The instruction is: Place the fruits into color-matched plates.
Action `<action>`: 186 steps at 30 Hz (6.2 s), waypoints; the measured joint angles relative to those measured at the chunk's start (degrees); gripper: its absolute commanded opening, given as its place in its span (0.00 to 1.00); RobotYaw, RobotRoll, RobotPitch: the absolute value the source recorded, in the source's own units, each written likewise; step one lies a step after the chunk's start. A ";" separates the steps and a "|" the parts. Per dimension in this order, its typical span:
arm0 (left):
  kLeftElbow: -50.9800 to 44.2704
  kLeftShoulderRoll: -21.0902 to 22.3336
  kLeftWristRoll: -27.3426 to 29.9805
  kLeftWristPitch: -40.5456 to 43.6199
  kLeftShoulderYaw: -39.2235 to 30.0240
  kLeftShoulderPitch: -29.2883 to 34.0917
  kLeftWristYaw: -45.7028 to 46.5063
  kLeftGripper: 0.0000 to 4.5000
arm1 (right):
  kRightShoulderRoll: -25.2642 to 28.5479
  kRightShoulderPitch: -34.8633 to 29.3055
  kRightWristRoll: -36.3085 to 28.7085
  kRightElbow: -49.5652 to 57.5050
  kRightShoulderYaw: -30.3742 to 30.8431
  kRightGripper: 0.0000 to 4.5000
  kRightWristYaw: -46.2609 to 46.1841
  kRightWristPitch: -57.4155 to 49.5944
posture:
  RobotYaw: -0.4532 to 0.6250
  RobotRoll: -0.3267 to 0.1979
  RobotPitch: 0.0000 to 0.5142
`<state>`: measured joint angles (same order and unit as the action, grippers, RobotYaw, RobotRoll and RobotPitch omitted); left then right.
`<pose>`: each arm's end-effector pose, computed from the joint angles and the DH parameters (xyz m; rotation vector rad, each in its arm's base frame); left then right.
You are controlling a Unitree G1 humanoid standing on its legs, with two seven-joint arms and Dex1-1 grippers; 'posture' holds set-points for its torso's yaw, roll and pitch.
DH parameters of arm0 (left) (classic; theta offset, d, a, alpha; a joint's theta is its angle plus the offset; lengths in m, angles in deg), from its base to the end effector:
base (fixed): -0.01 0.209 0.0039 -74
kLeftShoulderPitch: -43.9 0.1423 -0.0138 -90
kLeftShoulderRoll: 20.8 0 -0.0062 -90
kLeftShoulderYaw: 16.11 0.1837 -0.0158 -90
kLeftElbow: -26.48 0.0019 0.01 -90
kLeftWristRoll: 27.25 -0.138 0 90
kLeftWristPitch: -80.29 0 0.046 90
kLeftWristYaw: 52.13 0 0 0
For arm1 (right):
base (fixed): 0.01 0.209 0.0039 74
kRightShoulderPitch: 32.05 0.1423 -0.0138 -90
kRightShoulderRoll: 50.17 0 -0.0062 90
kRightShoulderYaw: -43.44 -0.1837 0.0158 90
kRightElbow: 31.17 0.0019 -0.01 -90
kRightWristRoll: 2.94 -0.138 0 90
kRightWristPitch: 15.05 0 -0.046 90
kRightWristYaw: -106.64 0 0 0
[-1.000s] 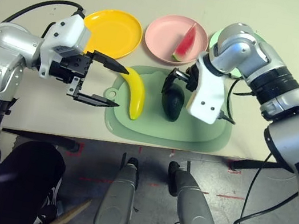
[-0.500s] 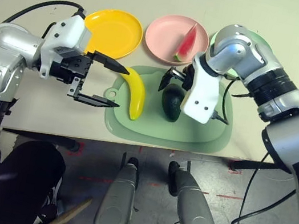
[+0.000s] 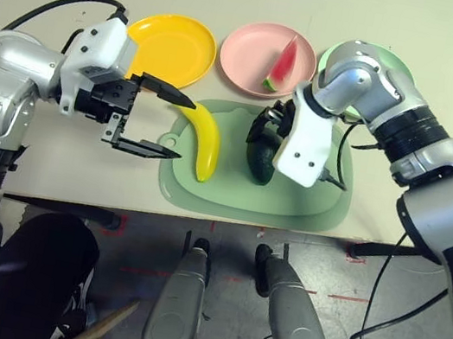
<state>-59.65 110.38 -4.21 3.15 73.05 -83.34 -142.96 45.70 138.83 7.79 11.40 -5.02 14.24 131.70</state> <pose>0.2644 0.2829 0.2722 0.7234 0.1171 -1.3949 0.3240 -0.0584 0.2843 -2.0222 -0.4037 1.8951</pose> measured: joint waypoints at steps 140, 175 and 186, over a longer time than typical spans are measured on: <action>52.60 -17.22 -22.44 -54.72 42.77 -41.28 -1.19 0.36 | 9.26 -74.28 -34.23 73.96 -36.01 1.00 -33.05 -64.93 | 0.33 0.62 0.58; 70.09 -13.70 -40.81 -37.28 21.50 -42.49 45.37 0.36 | -3.64 -84.43 -26.10 91.44 -28.63 1.00 -64.80 -77.36 | 0.36 0.62 0.46; 70.89 -17.20 -43.25 -34.66 20.22 -38.51 48.42 0.36 | -4.25 -85.33 -25.40 90.84 -28.10 1.00 -65.11 -76.66 | 0.35 0.62 0.47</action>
<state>11.24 93.18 -47.46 -31.51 93.27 -121.85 -94.54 41.45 53.50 -17.61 102.24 -33.12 -50.87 55.04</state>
